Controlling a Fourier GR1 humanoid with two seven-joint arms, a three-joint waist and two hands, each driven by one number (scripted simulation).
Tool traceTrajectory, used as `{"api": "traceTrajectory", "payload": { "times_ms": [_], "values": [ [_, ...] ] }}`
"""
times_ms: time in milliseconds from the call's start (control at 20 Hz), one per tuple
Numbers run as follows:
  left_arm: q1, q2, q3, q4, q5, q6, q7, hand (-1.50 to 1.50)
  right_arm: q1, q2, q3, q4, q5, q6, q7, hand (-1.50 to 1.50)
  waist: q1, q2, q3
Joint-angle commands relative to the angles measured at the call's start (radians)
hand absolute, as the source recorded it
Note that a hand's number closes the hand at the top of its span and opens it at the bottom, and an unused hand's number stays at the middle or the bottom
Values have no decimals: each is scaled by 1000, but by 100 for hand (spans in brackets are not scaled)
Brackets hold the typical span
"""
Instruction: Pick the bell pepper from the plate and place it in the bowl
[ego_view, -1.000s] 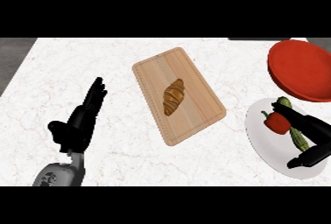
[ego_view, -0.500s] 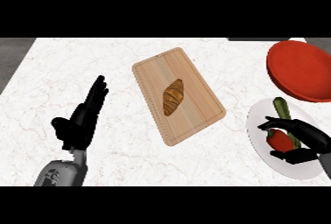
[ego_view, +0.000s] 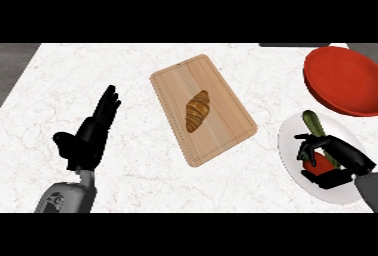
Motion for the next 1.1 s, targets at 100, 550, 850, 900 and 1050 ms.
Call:
{"api": "traceTrajectory", "payload": {
  "times_ms": [100,550,850,900,1050],
  "values": [
    [20,8,-7,15,-12,-11,-28,0,-159,199,-178,53,-85,-358,375,150,22,7,6],
    [4,0,10,3,-11,7,0,0,-320,420,-152,-127,79,-942,512,150,1,-1,10],
    [-5,-19,-14,-13,-29,16,30,0,-452,385,-56,-270,297,-1087,782,150,-8,-5,9],
    [-60,9,34,19,-8,5,52,0,-483,336,-59,-276,319,-1042,857,150,-13,-2,9],
    [8,-12,7,-4,-14,3,21,0,-495,287,-35,-374,408,-1005,1039,150,-17,-5,9]
  ]
}}
